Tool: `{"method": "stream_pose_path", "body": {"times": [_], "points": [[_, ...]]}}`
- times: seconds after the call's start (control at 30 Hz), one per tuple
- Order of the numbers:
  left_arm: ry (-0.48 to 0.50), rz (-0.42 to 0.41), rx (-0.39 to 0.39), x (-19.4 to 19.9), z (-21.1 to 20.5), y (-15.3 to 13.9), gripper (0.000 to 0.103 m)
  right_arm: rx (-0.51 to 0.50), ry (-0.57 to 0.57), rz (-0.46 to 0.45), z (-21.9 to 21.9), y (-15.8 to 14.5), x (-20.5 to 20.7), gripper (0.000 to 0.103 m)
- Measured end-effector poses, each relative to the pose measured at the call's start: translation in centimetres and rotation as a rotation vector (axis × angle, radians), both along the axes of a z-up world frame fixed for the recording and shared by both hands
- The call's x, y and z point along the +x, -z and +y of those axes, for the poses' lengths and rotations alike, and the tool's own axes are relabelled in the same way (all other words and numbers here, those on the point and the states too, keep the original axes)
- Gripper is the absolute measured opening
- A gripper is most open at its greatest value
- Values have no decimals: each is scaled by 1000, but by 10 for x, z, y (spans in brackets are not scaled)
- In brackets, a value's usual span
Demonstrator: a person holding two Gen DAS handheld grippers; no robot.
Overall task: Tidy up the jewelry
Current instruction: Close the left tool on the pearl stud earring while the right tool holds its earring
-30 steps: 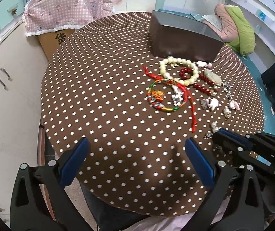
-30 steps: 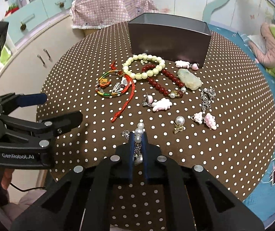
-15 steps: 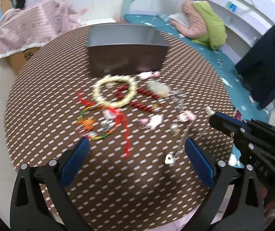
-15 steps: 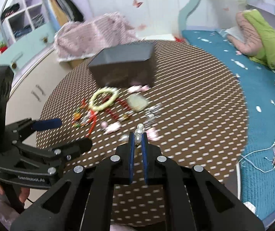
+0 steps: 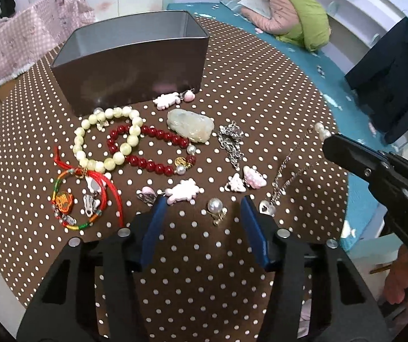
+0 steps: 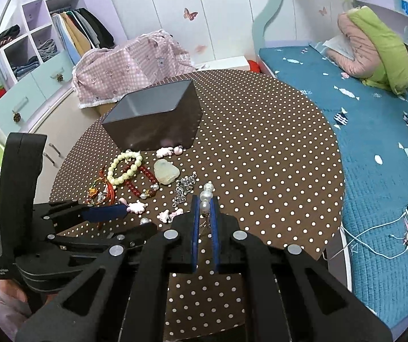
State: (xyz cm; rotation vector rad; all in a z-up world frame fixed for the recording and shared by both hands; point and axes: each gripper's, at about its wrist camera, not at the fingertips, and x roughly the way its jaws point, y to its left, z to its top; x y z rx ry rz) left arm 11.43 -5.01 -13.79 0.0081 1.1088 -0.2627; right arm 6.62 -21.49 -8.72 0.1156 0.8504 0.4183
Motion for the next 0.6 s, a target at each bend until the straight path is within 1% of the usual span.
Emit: {"method": "stream_pose_path", "body": {"times": [0.07, 0.13, 0.2, 0.27, 0.33, 0.47, 0.53, 0.6], "points": [[-10, -3, 34, 7, -5, 1, 47, 5, -7, 4, -2, 0, 1, 6], [-18, -12, 74, 10, -13, 3, 36, 6, -16, 6, -2, 0, 2, 6], [-24, -21, 114, 12, -17, 4, 29, 11, -20, 9, -2, 1, 3, 6], [-24, -28, 128, 13, -21, 5, 24, 12, -23, 11, -4, 2, 3, 6], [-26, -34, 139, 12, -23, 6, 14, 15, -24, 15, -5, 3, 5, 6], [-21, -38, 142, 13, -23, 6, 12, 11, -29, 17, -3, 4, 5, 6], [-19, -39, 138, 19, -26, 6, 10, 13, -32, 19, -2, 4, 5, 6], [-14, -42, 134, 9, -24, 5, 10, 12, -33, 18, -2, 4, 5, 6]]}}
